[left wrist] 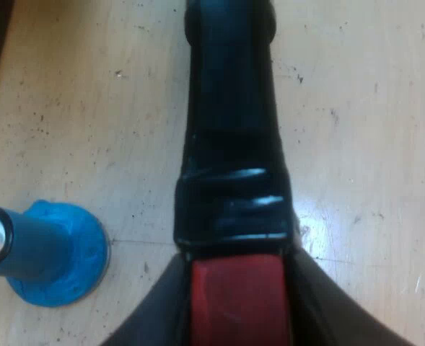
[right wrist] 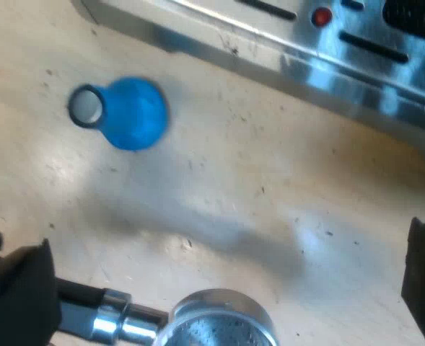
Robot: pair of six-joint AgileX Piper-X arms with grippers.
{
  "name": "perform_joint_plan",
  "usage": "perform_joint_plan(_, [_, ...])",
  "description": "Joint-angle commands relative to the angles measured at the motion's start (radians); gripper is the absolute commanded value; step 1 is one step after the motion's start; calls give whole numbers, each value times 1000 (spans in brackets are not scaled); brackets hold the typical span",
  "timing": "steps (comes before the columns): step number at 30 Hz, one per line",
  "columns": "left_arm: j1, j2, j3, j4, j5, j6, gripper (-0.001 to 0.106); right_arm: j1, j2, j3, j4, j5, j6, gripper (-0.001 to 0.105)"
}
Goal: Put the handle in the coffee machine
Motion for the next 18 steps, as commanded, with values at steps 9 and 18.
perform_joint_plan(9, [171,-1,-44,56,121,-32,1,93,-126,-15,4,258,-18,105])
perform_joint_plan(18, [349,-1,-114,30,143,-10,1,318,-138,70,-140,557,11,105])
